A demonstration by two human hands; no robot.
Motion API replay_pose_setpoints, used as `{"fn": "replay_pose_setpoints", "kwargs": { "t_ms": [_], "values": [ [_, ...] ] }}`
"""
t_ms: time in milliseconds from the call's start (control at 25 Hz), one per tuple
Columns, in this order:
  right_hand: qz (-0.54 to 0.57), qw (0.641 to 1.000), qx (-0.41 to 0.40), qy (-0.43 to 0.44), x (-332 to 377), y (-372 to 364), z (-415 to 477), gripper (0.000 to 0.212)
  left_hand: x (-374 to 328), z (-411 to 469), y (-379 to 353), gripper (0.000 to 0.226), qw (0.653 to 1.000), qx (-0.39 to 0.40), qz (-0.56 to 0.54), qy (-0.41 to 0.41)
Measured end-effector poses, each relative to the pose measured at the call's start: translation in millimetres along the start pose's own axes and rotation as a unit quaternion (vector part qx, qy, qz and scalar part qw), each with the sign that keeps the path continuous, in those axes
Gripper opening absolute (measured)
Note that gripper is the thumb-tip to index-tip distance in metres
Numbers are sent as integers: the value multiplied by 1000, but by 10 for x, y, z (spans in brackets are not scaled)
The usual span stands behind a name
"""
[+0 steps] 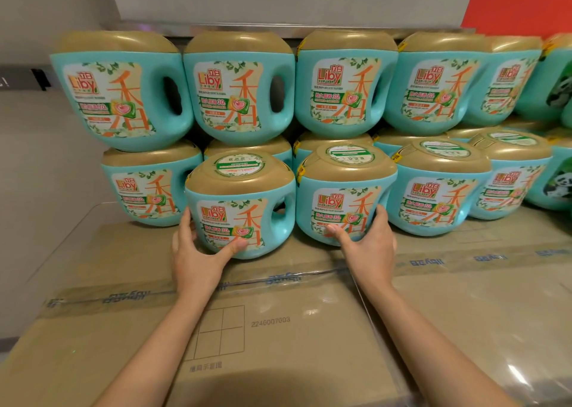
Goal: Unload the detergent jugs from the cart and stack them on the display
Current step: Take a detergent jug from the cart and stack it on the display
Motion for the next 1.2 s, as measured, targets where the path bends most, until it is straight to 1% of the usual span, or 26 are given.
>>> {"fn": "replay_pose_setpoints", "kwargs": {
  "t_ms": [120, 200, 320, 440, 480, 560, 600, 640, 720, 800, 840, 920, 1000, 1080, 1200],
  "values": [
    [-12, 1000, 5, -1, -15, -17, 1, 85, -4, -20, 15, 122, 1000, -8, 23, -18],
    [-20, 1000, 9, 2, -20, -34, -18, 86, -16, -28, 27, 116, 999, -21, 36, -27],
    [-25, 1000, 13, 7, -10, -20, -32, 88, -79, -61, -21, 110, 993, -15, 91, -70],
    [-54, 999, -6, 5, 24, 115, -104, 91, -67, -59, -23, 111, 996, 11, 72, -44],
    [-59, 998, -17, 5, 41, 209, -147, 86, -90, -79, 10, 108, 996, 8, 82, -46],
    [-72, 996, -20, 49, 149, 467, -293, 65, -304, -193, 184, 90, 989, -37, 92, -111],
    [-59, 996, -19, 68, 182, 629, -383, 53, -478, -280, 265, 77, 985, -51, 56, -155],
    [-32, 997, -26, 61, 150, 846, -501, 44, -640, -389, 287, 64, 982, -35, 5, -188],
    [24, 998, -61, 3, -10, 1350, -811, 36, -903, -679, 242, 41, 969, 58, -86, -223],
    [37, 994, -96, -32, -146, 1875, -1170, 31, -1103, -1109, 126, 30, 951, 173, -127, -222],
    [29, 994, -102, -39, -228, 2136, -1358, 28, -1175, -1396, 51, 24, 940, 233, -142, -203],
    [15, 992, -96, -83, -487, 2578, -1698, 24, -1226, -2038, -99, 17, 913, 342, -181, -128],
    [11, 982, -99, -160, -858, 3048, -2043, 31, -1233, -2744, -223, 24, 882, 417, -213, -61],
    [4, 965, -122, -232, -1264, 3617, -2383, 33, -1235, -3508, -353, 32, 855, 476, -207, -19],
    [-26, 946, -148, -288, -1724, 4439, -2703, 29, -1207, -4567, -519, 33, 809, 555, -189, 39]
  ]
}}
Point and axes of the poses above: each hand's wrist, its own z-axis towards the middle knuckle, its own y-axis out of the back of the hand, x = y × z, the point moved 9 cm from there along z, towards the middle knuckle, and after that the axes turned 12 degrees about -x, right-handed, at the moved point
